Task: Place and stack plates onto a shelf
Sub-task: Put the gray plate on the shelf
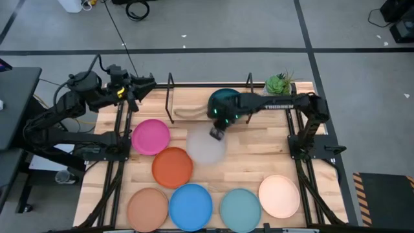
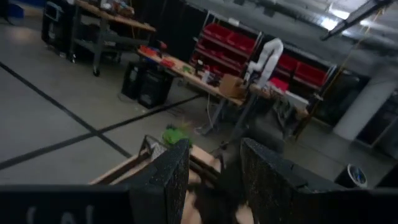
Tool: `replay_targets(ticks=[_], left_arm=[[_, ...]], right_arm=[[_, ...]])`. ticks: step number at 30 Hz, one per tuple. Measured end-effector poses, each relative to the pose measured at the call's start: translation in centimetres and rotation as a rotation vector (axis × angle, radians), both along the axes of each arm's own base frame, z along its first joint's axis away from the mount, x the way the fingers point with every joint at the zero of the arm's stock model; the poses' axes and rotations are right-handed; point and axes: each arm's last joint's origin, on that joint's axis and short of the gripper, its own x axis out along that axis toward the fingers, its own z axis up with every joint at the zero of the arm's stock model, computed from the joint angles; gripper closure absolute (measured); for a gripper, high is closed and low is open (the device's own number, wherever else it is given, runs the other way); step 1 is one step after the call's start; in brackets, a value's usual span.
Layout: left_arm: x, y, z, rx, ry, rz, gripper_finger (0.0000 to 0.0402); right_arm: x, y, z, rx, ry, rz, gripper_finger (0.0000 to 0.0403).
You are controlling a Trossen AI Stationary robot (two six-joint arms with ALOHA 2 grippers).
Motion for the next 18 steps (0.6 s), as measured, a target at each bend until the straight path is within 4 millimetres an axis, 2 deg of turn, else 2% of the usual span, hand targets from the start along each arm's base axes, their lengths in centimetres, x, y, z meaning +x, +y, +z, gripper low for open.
replay_targets(ticks=[4, 7, 12, 18], left_arm=[[0.1, 0.0, -0.4, -0.016, 0.036, -0.011, 0.0249], [0.0, 0.0, -0.4, -0.015, 0.033, -0.009, 0.0249], [0.0, 0.0, -0.3, -0.013, 0.025, -0.011, 0.0249], [0.0, 0.0, -0.3, -0.013, 0.028, -0.009, 0.0249]], right_arm=[[0.8, -3.0, 3.1, -0.040, -0.071, -0.068, 0.0386], [1.1, -5.4, 4.0, -0.049, -0.062, -0.111, 0.0386], [2.4, -9.2, 4.5, -0.102, -0.100, -0.118, 0.0386], [3.9, -14.2, 3.4, -0.128, -0.118, -0.060, 0.0386]])
